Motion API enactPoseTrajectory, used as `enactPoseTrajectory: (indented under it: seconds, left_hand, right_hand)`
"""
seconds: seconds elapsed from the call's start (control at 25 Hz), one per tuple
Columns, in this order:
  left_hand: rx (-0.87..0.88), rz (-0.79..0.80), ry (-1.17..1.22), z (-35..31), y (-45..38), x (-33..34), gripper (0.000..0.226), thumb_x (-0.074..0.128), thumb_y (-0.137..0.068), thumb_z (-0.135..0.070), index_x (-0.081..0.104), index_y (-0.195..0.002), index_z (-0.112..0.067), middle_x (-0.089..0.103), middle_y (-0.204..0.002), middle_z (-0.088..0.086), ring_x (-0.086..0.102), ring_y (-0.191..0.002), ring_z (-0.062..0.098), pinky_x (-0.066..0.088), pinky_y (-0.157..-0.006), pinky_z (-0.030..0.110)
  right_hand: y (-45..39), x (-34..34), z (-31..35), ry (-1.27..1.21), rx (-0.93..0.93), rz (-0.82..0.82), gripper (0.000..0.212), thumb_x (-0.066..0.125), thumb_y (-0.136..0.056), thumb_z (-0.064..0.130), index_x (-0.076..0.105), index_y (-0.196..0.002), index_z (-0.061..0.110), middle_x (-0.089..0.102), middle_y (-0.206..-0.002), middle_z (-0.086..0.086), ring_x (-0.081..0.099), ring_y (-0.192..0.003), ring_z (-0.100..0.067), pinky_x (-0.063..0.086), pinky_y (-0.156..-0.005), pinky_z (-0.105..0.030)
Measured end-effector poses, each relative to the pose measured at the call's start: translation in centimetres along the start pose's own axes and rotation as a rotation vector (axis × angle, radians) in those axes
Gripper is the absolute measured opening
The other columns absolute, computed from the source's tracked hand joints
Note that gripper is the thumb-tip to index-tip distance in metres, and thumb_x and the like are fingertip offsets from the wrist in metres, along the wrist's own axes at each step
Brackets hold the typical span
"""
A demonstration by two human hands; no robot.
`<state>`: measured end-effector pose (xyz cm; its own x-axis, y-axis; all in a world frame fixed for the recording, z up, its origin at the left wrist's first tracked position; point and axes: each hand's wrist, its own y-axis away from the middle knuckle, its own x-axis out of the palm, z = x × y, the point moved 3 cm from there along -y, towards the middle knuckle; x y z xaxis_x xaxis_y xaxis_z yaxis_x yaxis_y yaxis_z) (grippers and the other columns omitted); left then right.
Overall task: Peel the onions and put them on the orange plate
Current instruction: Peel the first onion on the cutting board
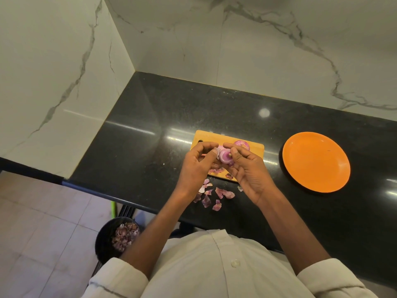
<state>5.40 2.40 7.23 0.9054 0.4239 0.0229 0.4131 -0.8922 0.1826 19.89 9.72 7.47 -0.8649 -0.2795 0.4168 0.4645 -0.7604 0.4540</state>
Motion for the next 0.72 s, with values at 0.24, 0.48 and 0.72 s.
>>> enactPoseTrajectory:
  seconds: [0.24,0.48,0.72]
  left_hand:
    - [-0.014,0.139,-0.004,0.3,0.3,-0.2,0.035,0.077,-0.098,-0.013,0.072,-0.132,-0.017,0.078,-0.119,0.009,0.077,-0.108,0.031,0.063,-0.098,0.048]
    - [-0.05,0.024,-0.059,0.0,0.4,0.5,0.023,0.084,-0.091,-0.015,0.075,-0.112,-0.012,0.076,-0.101,0.007,0.072,-0.092,0.014,0.065,-0.085,0.035]
    - [-0.031,-0.089,-0.072,0.4,0.6,1.2,0.022,0.083,-0.087,-0.007,0.075,-0.108,-0.009,0.077,-0.097,0.006,0.076,-0.093,0.019,0.065,-0.084,0.033]
  right_hand:
    - [0.3,0.0,-0.3,-0.02,0.015,-0.041,0.029,0.067,-0.094,0.02,0.075,-0.118,0.005,0.074,-0.125,-0.019,0.072,-0.116,-0.033,0.065,-0.08,-0.032]
    - [0.3,0.1,-0.9,0.046,-0.002,-0.083,0.025,0.064,-0.1,0.014,0.074,-0.119,0.002,0.076,-0.12,-0.018,0.074,-0.112,-0.031,0.065,-0.081,-0.032]
    - [0.2,0.4,-1.4,0.064,-0.007,-0.087,0.027,0.063,-0.102,0.013,0.073,-0.124,0.001,0.078,-0.115,-0.015,0.076,-0.108,-0.026,0.064,-0.084,-0.032]
